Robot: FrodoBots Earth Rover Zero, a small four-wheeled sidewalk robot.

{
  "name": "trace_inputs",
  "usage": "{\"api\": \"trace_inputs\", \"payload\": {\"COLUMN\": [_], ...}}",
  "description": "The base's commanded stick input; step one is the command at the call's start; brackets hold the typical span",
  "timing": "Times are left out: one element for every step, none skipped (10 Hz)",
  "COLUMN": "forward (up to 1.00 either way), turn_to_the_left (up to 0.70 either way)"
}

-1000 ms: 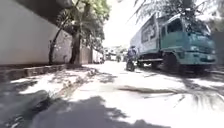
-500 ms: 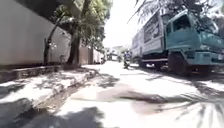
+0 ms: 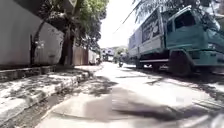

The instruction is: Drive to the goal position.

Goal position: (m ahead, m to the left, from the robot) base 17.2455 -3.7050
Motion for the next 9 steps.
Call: {"api": "trace_inputs", "payload": {"forward": [0.85,0.85,0.85,0.85,0.85,0.97,1.00,1.00,1.00], "turn_to_the_left": [0.00,0.00,0.00,0.00,0.00,0.00,0.00,0.00,0.00]}}
